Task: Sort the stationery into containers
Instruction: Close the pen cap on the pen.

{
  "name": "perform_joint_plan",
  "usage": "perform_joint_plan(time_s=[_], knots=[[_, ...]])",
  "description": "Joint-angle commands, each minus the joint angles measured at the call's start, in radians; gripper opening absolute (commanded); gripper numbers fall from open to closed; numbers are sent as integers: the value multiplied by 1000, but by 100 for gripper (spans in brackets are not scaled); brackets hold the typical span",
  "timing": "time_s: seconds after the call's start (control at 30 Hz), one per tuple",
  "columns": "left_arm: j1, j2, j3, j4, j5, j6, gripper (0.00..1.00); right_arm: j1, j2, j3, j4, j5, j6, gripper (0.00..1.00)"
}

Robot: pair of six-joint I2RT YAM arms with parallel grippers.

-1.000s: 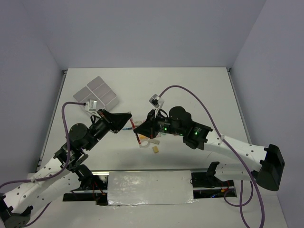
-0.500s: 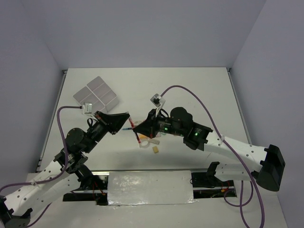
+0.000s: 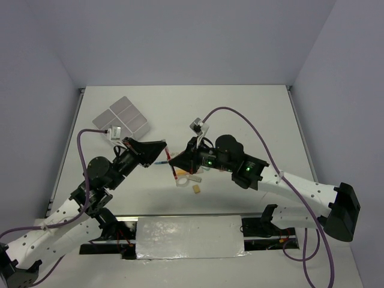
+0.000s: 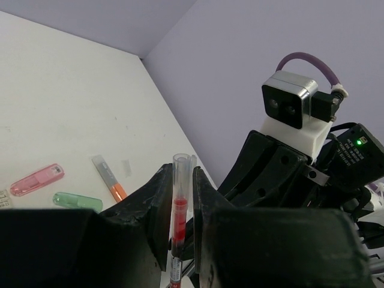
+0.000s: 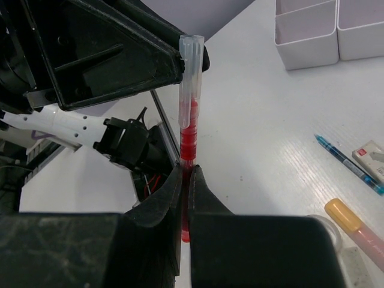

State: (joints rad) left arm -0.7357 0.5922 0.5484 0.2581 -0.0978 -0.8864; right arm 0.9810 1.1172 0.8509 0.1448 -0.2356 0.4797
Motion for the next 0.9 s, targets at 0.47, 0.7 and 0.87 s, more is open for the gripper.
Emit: perform_joint_plan(time_s=[0.47, 0.7, 0.87], knots=[[-8, 70, 57, -181, 135, 78, 0, -16, -68, 53, 253, -88, -85, 0], [-8, 29, 44, -192, 102, 49, 0, -28, -76, 19, 275, -119, -76, 0], [-8, -32, 19, -137, 69, -3, 0, -28, -69, 0, 317, -160, -52, 0]])
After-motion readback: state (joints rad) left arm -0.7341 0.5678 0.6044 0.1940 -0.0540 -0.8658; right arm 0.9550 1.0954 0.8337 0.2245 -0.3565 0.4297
